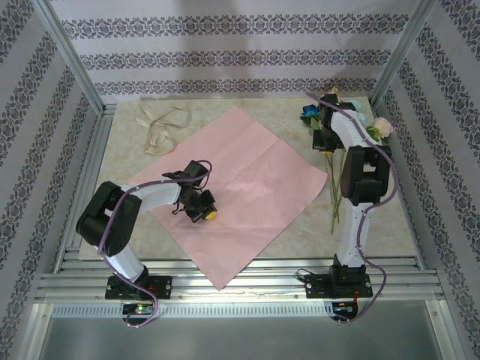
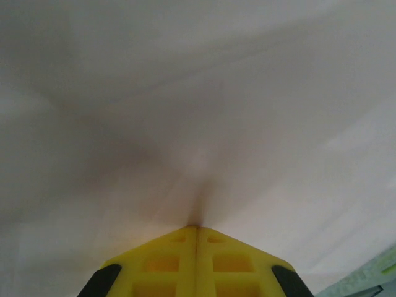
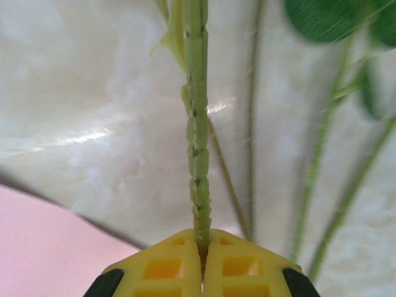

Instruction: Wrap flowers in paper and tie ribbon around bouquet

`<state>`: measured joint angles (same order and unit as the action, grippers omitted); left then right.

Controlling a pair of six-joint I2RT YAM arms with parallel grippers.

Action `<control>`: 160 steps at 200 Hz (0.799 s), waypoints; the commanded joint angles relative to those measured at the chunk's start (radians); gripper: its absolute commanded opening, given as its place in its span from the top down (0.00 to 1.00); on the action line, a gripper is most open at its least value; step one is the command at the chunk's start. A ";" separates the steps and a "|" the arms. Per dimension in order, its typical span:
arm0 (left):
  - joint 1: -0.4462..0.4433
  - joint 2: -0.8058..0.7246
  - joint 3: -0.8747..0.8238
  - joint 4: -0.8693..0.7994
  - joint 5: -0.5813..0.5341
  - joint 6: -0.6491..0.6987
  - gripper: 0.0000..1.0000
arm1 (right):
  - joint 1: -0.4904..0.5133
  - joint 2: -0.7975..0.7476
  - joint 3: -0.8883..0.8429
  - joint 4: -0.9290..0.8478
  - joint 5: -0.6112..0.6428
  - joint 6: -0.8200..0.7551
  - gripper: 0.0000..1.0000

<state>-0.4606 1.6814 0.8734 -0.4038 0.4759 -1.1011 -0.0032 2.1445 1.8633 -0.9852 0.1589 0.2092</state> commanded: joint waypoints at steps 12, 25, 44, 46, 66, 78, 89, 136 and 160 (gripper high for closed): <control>0.011 0.003 -0.035 0.011 -0.011 0.029 1.00 | 0.019 -0.190 -0.004 0.075 0.079 0.012 1.00; 0.008 -0.001 -0.043 0.015 -0.010 0.026 1.00 | 0.038 -0.230 -0.003 0.089 0.075 0.008 1.00; 0.003 -0.014 -0.052 0.024 -0.011 0.020 1.00 | 0.073 -0.269 -0.008 0.115 -0.041 0.040 1.00; 0.003 -0.016 -0.054 0.025 -0.012 0.020 1.00 | 0.079 -0.271 -0.010 0.117 -0.060 0.047 1.00; 0.000 -0.032 -0.063 0.054 -0.003 0.007 1.00 | 0.181 -0.270 -0.018 0.142 -0.191 0.103 1.00; -0.002 -0.040 -0.062 0.061 0.001 -0.001 1.00 | 0.255 -0.256 -0.031 0.184 -0.279 0.144 1.00; -0.005 -0.043 -0.063 0.067 0.006 -0.011 1.00 | 0.327 -0.228 -0.027 0.221 -0.329 0.187 1.00; -0.028 -0.054 -0.095 0.120 0.017 -0.060 1.00 | 0.505 -0.033 0.040 0.349 -0.418 0.370 1.00; -0.030 -0.060 -0.090 0.119 0.011 -0.063 1.00 | 0.550 0.083 0.106 0.334 -0.422 0.396 1.00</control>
<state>-0.4778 1.6390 0.7979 -0.2920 0.4957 -1.1393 0.5293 2.1372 1.8957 -0.6800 -0.2317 0.5247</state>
